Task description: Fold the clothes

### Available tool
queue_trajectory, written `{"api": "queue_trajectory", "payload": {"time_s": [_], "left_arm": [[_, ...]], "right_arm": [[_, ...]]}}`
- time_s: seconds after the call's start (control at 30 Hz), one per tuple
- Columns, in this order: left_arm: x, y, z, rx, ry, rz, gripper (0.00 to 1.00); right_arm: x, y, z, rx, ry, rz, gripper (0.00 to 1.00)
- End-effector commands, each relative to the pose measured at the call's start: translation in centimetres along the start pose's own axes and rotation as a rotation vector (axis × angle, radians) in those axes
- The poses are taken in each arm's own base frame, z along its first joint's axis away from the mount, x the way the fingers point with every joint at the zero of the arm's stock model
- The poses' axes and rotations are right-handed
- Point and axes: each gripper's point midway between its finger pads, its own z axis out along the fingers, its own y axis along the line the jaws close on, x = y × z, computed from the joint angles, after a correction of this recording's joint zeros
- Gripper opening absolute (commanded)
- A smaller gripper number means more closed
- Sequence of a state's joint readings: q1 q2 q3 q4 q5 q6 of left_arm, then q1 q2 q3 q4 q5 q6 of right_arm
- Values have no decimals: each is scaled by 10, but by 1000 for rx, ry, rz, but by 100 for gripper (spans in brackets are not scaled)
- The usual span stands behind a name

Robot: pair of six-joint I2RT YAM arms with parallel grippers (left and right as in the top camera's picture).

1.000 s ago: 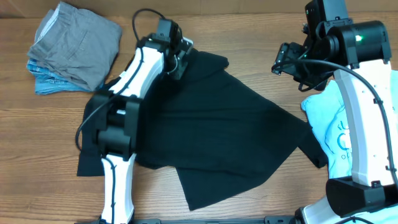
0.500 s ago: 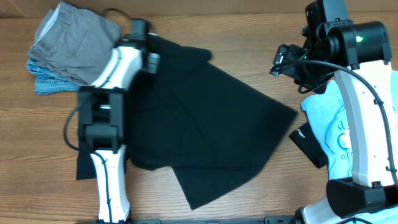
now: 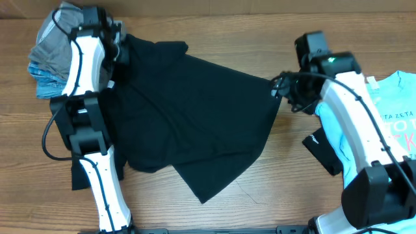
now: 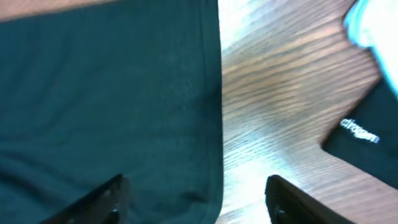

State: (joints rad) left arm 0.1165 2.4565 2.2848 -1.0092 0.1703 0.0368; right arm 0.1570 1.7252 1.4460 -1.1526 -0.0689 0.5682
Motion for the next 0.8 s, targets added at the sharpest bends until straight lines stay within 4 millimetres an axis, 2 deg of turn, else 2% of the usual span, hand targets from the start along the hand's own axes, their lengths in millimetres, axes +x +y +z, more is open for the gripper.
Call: {"api": "queue_trajectory", "payload": {"time_s": [0.0, 0.2, 0.3, 0.37, 0.53, 0.6, 0.77], "left_arm": [[-38, -31, -53, 72, -113, 34, 23], [-60, -53, -150, 75, -234, 71, 30], [-58, -70, -200, 78, -289, 116, 35], [-52, -83, -231, 73, -319, 167, 38], [-34, -105, -295, 13, -392, 212, 45], [-27, -110, -316, -22, -420, 224, 49], [-9, -117, -357, -63, -468, 231, 56]], "right_arm": [[24, -10, 25, -4, 76, 21, 70], [39, -24, 67, -11, 84, 10, 69], [46, -24, 84, -51, 87, 8, 67], [59, -21, 89, -92, 136, 11, 65], [102, -31, 82, -78, 327, 36, 60], [118, -27, 77, -121, 401, -24, 58], [153, -20, 71, -124, 508, -104, 59]]}}
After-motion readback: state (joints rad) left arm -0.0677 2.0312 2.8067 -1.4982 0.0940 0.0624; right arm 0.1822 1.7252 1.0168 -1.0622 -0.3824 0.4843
